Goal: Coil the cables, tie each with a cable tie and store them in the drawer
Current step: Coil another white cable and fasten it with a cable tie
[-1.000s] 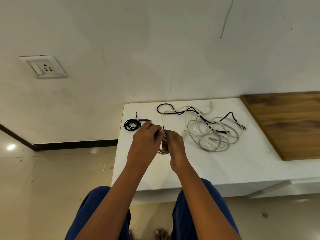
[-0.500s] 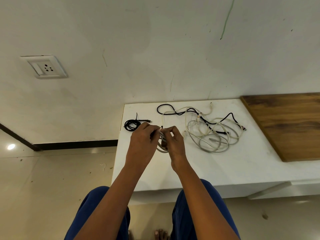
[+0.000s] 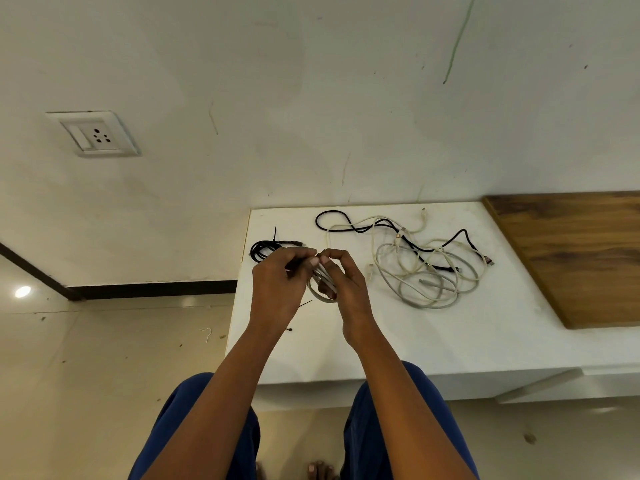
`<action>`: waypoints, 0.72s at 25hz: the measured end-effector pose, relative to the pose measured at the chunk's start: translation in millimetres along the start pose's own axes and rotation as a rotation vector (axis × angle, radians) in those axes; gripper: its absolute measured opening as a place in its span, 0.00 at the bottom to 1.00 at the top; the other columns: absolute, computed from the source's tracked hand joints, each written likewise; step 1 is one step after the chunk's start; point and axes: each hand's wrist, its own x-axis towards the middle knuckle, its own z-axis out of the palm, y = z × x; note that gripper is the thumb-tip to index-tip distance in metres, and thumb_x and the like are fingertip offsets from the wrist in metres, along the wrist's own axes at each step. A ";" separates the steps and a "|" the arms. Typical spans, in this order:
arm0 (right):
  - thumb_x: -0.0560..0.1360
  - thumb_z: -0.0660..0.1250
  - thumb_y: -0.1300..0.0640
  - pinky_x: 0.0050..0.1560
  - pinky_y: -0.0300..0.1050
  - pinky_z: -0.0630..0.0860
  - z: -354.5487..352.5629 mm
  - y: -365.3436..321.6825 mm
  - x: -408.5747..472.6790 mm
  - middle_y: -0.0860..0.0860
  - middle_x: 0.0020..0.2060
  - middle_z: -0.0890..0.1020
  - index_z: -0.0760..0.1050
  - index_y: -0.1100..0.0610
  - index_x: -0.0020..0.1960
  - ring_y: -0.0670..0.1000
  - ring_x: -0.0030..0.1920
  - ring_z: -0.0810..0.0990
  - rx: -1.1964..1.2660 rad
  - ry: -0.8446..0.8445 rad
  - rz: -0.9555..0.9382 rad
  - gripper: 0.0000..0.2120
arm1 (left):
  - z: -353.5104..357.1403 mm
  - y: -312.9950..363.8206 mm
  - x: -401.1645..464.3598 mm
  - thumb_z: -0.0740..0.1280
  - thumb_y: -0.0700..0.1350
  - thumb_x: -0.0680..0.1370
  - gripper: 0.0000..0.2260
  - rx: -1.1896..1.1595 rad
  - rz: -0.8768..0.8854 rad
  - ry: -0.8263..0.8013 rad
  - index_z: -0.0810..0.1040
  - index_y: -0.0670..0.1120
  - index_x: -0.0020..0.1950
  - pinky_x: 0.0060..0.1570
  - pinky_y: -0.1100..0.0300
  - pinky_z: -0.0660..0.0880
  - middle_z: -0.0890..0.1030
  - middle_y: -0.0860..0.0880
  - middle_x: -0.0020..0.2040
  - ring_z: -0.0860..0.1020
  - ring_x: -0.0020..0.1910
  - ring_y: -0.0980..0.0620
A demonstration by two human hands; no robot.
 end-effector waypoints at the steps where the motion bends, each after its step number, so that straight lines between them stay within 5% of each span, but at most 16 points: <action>1: 0.78 0.63 0.54 0.31 0.29 0.72 -0.8 -1.0 -0.2 0.42 0.33 0.81 0.76 0.51 0.47 0.38 0.32 0.78 -0.003 -0.011 0.002 0.04 | -1.1 -0.6 1.3 0.70 0.41 0.75 0.05 -0.014 -0.030 -0.023 0.83 0.47 0.50 0.41 0.77 0.72 0.82 0.54 0.43 0.81 0.41 0.60; 4: 0.78 0.63 0.56 0.33 0.30 0.73 -2.4 -2.2 -0.2 0.43 0.31 0.80 0.77 0.49 0.45 0.38 0.32 0.78 -0.058 -0.048 0.003 0.07 | -5.6 -2.0 3.3 0.71 0.41 0.74 0.05 -0.082 -0.110 -0.076 0.83 0.48 0.48 0.36 0.78 0.71 0.82 0.56 0.38 0.81 0.35 0.64; 14: 0.78 0.60 0.57 0.36 0.29 0.73 -3.0 1.2 1.1 0.45 0.38 0.81 0.77 0.51 0.44 0.40 0.38 0.79 -0.117 -0.083 0.030 0.09 | -12.9 -9.5 8.7 0.73 0.38 0.71 0.02 -0.512 -0.404 -0.180 0.84 0.44 0.41 0.38 0.69 0.77 0.84 0.49 0.36 0.83 0.36 0.55; 18: 0.76 0.65 0.54 0.33 0.29 0.72 -1.1 1.5 1.0 0.43 0.34 0.81 0.77 0.51 0.43 0.38 0.33 0.77 -0.069 -0.076 0.058 0.05 | -11.8 -13.6 9.9 0.72 0.40 0.73 0.02 -0.473 -0.430 -0.187 0.83 0.46 0.43 0.47 0.63 0.76 0.84 0.52 0.37 0.81 0.40 0.57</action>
